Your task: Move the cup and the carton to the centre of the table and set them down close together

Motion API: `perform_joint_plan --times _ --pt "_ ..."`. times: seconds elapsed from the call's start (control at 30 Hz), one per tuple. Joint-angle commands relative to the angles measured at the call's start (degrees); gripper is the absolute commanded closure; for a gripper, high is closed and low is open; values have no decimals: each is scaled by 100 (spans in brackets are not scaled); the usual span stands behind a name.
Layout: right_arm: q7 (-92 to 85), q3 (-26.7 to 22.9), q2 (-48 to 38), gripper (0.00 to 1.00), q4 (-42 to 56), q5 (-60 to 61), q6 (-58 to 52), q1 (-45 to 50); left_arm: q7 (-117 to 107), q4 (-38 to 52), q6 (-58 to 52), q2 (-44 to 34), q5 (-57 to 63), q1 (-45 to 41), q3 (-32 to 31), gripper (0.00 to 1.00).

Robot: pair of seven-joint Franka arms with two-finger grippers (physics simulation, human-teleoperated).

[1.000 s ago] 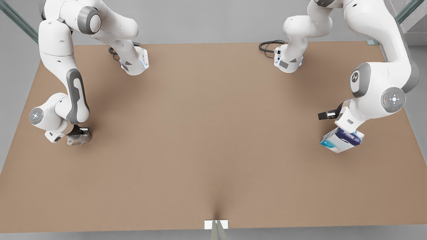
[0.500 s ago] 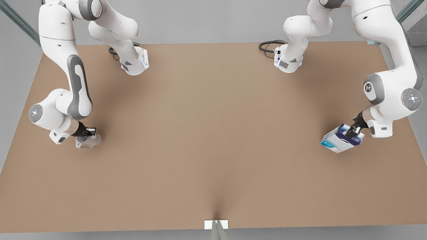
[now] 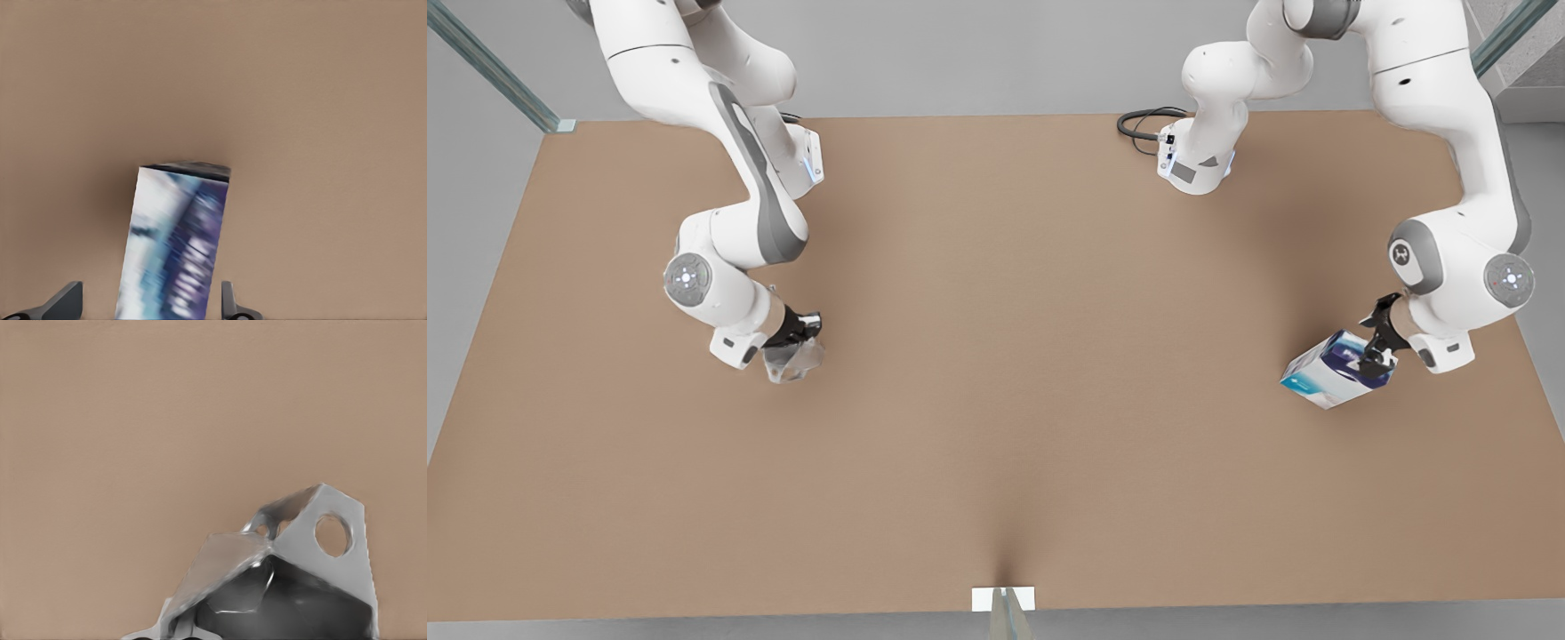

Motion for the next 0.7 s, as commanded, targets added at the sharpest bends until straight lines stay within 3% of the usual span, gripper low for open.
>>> perform_joint_plan --times 0.0,0.07,0.17,0.27,0.43,0.57,0.67 --pt "292 57 113 79 182 -208 -19 44 -1 -9 0 8 -8 20 0 0" --pt "1338 443 693 79 1105 -446 -54 123 -1 -9 -9 8 -8 20 36 0" --pt "2384 461 1695 79 2449 -815 -45 650 -1 -9 0 17 -17 20 36 0" --pt "3245 92 2846 79 4136 -877 -291 1432 -10 0 79 122 -104 20 36 0" --pt "4335 -102 4578 79 6809 -815 -529 2417 8 9 255 298 -140 20 36 0" --pt "4503 57 5088 79 7354 -762 -379 2803 17 9 272 342 -140 20 36 0" --pt "4573 21 5176 79 7319 -1755 -476 3252 34 35 281 448 -149 20 36 0"
